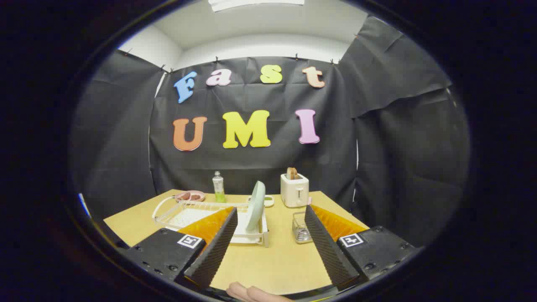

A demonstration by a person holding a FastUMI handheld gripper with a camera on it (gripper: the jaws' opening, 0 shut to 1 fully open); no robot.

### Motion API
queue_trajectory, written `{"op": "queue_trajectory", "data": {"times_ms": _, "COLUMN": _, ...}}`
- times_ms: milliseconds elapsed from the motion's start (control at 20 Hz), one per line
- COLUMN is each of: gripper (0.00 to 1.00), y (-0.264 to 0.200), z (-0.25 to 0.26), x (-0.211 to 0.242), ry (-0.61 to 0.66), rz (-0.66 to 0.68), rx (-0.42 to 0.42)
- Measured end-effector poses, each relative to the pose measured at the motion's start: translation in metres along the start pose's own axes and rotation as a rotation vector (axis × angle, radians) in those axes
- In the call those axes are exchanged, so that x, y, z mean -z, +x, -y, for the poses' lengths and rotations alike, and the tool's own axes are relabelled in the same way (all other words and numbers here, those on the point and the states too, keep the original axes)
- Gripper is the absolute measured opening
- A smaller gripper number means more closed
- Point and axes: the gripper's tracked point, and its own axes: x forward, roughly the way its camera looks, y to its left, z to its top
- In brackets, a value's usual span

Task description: Take the plate from the dish rack, then take the spoon from the basket and place it into the plate.

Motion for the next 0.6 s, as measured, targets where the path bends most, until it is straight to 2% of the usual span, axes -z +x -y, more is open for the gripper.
{"op": "queue_trajectory", "data": {"times_ms": 600, "gripper": 1.0, "y": -0.004, "z": 0.0, "x": 0.014, "ry": -0.015, "rz": -0.001, "rx": -0.008}}
